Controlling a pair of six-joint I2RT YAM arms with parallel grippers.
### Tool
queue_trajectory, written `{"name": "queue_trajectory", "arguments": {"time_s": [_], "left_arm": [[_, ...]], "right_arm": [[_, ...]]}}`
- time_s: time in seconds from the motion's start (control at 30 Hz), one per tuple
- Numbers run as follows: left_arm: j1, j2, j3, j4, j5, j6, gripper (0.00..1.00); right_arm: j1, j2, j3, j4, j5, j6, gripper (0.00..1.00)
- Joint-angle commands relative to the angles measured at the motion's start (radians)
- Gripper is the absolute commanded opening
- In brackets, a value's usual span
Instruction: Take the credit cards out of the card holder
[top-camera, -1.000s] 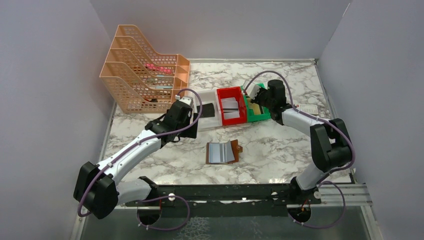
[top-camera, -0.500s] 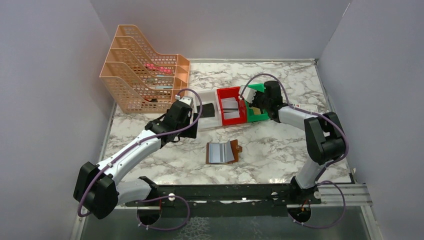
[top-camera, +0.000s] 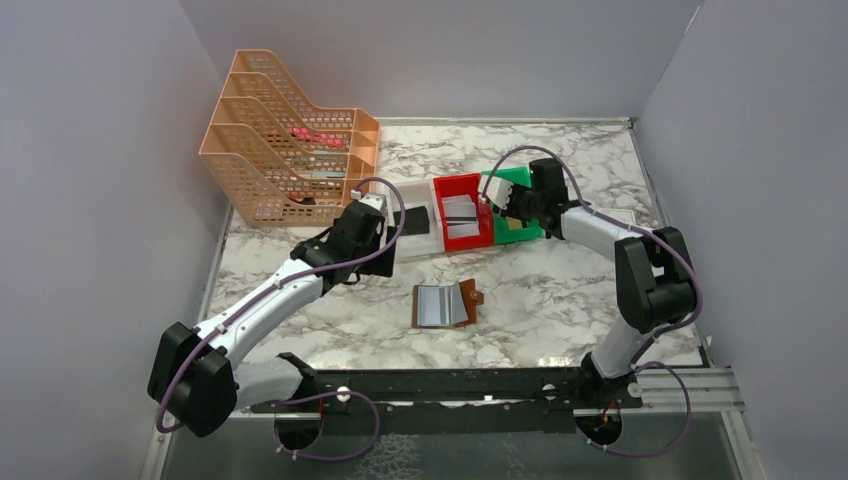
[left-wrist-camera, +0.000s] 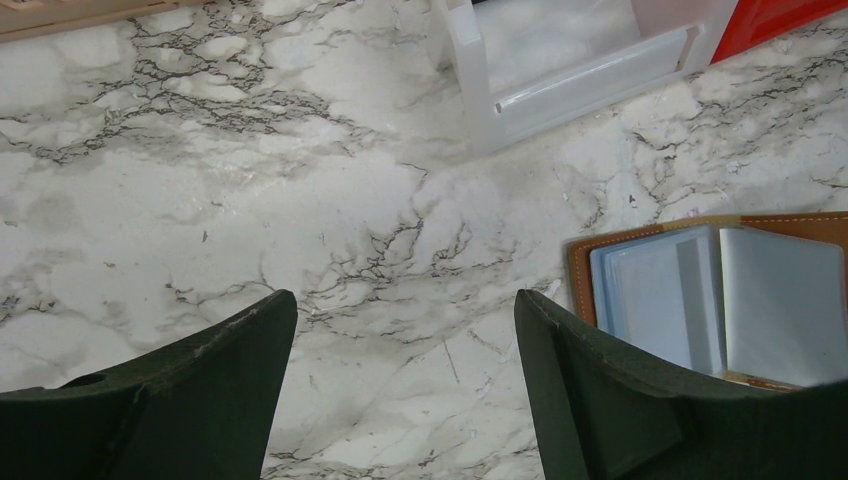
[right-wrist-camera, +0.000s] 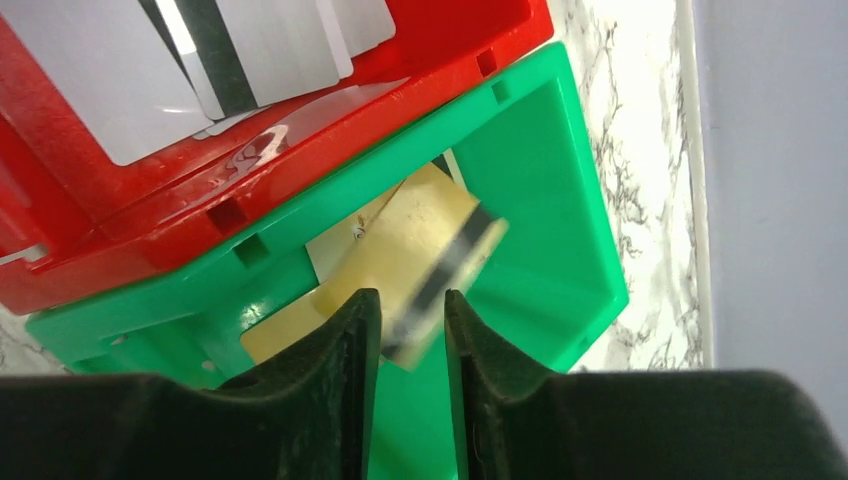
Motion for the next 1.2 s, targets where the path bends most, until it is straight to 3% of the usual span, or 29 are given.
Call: {"name": "queue_trajectory", "arguments": {"time_s": [0.0, 0.07, 0.23, 0.47, 0.57, 0.63, 0.73, 0.83, 0.9, 1.17], "left_arm": [[0.008, 0.009, -0.002, -0.004, -0.007, 0.011, 0.83], [0.007, 0.007, -0.004, -0.003, -0.007, 0.011, 0.83], [0.007, -0.003, -0.008, -0.006, -0.01, 0.011, 0.83], [0.007, 0.003, -0.007, -0.005, -0.014, 0.01, 0.83], [0.008, 0.0, -0.007, -0.005, -0.023, 0.007, 0.83], [0.008, -0.006, -0.01, -0.005, -0.033, 0.004, 0.83], [0.009, -0.009, -0.01, -0.006, -0.042, 0.002, 0.83], [0.009, -0.004, -0.007, -0.005, -0.046, 0.004, 0.83], [0.01, 0.001, -0.006, -0.006, -0.045, 0.005, 0.83], [0.014, 0.01, -0.006, -0.005, -0.039, 0.008, 0.83]], "right_arm": [[-0.011, -0.05, 0.009, -0.067, -0.079, -0.017, 0.29], [-0.012, -0.042, 0.016, -0.056, -0.072, 0.0, 0.21], [-0.013, -0.04, 0.02, -0.001, -0.028, 0.064, 0.19], [-0.016, -0.149, -0.021, 0.273, 0.153, 0.513, 0.32], [-0.016, -0.161, -0.004, 0.32, 0.455, 0.801, 0.45], [-0.038, -0.143, 0.054, 0.202, 0.607, 0.974, 0.59], [-0.12, -0.091, 0.19, -0.111, 0.383, 1.161, 0.62], [-0.146, -0.039, 0.252, -0.264, 0.226, 1.226, 0.63], [-0.146, -0.02, 0.245, -0.279, 0.142, 1.248, 0.64], [-0.146, 0.058, 0.23, -0.324, 0.055, 1.317, 0.61]]}}
